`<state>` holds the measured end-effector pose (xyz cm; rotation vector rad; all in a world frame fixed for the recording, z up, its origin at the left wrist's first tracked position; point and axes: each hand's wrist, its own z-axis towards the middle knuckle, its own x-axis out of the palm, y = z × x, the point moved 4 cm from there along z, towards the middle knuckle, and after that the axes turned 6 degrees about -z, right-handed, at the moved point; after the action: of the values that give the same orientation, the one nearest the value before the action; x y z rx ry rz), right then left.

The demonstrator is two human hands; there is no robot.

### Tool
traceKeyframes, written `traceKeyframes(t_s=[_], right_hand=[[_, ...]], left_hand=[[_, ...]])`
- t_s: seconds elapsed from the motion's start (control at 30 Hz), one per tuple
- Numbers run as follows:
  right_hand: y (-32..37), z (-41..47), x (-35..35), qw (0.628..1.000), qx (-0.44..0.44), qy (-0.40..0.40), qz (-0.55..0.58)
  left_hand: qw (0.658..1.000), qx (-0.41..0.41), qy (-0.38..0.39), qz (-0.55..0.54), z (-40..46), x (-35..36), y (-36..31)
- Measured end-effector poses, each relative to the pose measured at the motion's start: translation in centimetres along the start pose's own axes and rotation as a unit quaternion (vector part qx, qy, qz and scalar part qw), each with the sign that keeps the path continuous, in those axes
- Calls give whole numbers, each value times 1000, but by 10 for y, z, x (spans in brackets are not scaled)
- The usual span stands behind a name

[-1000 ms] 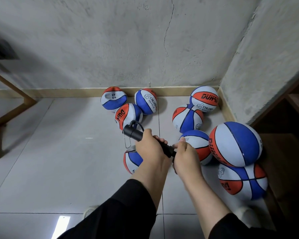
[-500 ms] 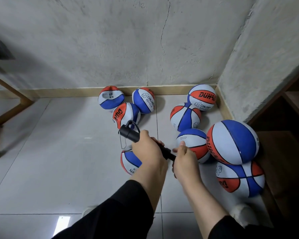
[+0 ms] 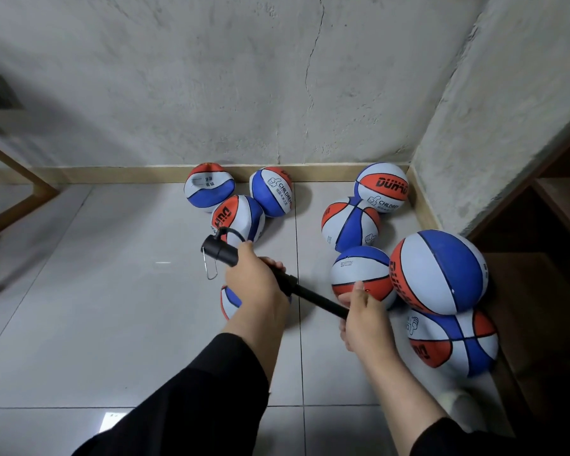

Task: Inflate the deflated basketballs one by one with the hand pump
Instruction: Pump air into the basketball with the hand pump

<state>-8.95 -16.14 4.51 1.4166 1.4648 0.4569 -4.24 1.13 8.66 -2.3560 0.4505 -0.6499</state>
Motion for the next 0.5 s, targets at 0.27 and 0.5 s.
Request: traceKeyframes(t_s=[0.27,0.5], right_hand=[[21,-14,23,996,-60,-12,-63],[26,-3,21,997,-63,14,-37]], left_hand=[[999,-14,1,30,-28,-6,35],[999,-7,-9,34,-20,-1,20]])
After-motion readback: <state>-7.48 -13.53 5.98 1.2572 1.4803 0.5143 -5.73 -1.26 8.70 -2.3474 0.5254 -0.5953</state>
